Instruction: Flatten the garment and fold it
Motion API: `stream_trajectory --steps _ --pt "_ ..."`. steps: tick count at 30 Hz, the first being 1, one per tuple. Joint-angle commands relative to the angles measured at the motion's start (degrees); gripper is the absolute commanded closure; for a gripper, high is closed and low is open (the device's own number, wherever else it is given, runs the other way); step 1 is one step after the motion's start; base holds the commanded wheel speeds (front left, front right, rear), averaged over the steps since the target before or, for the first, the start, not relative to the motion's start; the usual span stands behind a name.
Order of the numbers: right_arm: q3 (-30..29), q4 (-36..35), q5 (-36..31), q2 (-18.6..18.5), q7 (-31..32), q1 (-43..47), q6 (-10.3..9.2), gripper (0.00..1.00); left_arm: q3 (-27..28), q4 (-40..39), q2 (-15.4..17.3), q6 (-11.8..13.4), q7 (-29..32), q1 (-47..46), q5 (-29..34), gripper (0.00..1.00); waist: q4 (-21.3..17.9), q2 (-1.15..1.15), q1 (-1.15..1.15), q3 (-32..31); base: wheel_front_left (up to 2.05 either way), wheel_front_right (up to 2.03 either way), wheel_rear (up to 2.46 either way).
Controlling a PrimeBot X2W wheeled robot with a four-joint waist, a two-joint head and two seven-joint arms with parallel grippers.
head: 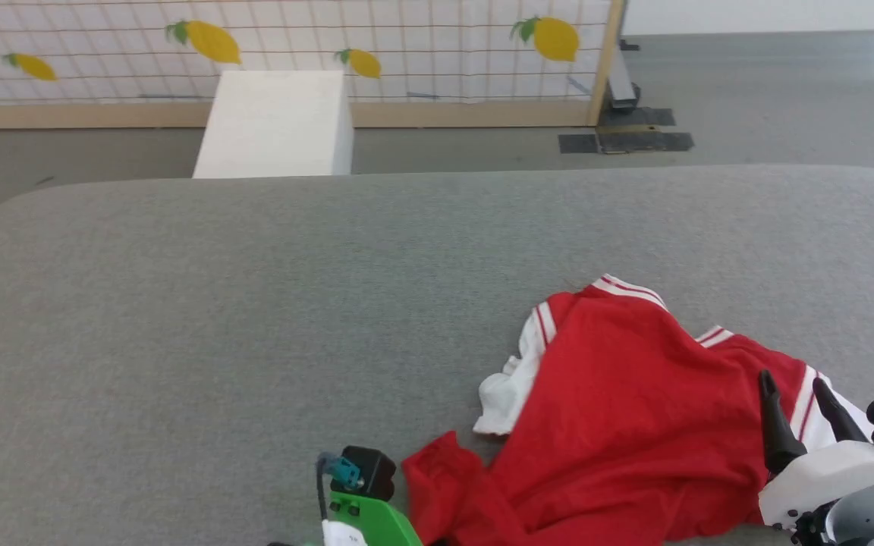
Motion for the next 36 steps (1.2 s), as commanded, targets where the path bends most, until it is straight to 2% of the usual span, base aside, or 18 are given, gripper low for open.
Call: stream_trajectory --steps 1,5,9,14,18,25,30,35,36 --pt "0.16 -0.40 0.35 -0.04 0.33 0.37 -0.09 0.00 0.32 -1.23 0.91 0.68 -0.63 0.79 0.55 0.00 1.36 0.00 0.00 -0.08 0.00 0.00 0.00" --pt "0.64 -0.70 0.36 -0.04 0.27 0.10 -0.09 0.00 1.54 -5.31 -0.01 1.70 -6.83 -0.70 3.29 0.00 1.48 0.00 0.00 -0.09 0.00 0.00 0.00" --pt "1.26 -1.25 0.35 -0.04 -0.39 -0.22 -0.09 0.00 3.36 -5.99 -2.22 2.33 -16.92 -5.08 7.22 0.00 0.14 0.00 0.00 -0.01 0.00 0.00 0.00" --pt "2.63 -2.26 0.31 -0.04 -2.13 -0.73 -0.09 0.00 3.57 0.42 -5.33 1.21 -26.19 -12.06 9.90 0.00 -3.09 0.00 0.00 0.81 0.00 0.00 0.00" --pt "4.23 -3.10 0.10 -0.04 -4.02 -1.23 -0.09 0.00 2.57 9.36 -6.82 0.18 -28.89 -17.68 10.63 0.00 -6.19 0.00 0.00 1.99 0.00 0.00 0.00" --pt "6.31 -3.12 0.47 -0.04 -5.35 -1.79 -0.09 0.00 0.54 24.22 -8.21 -1.09 -26.61 -26.17 9.17 0.00 -10.56 0.00 0.00 4.27 0.00 0.00 0.00" --pt "6.98 -2.29 0.92 -0.04 -5.84 -2.10 -0.09 0.00 -2.34 32.55 -8.51 -2.11 -19.33 -29.62 8.16 0.00 -12.41 0.00 0.00 4.92 0.00 0.00 0.00" --pt "6.55 -1.88 0.91 -0.04 -6.04 -1.81 -0.09 0.00 -5.60 36.77 -8.62 -3.89 -10.71 -29.67 6.85 0.00 -12.33 0.00 0.00 4.68 0.00 0.00 0.00" --pt "6.49 -1.86 0.91 -0.04 -6.02 -1.80 -0.09 0.00 -5.99 37.06 -8.63 -4.09 -9.76 -29.53 6.68 0.07 -12.08 0.00 0.00 4.55 0.00 0.00 0.00"
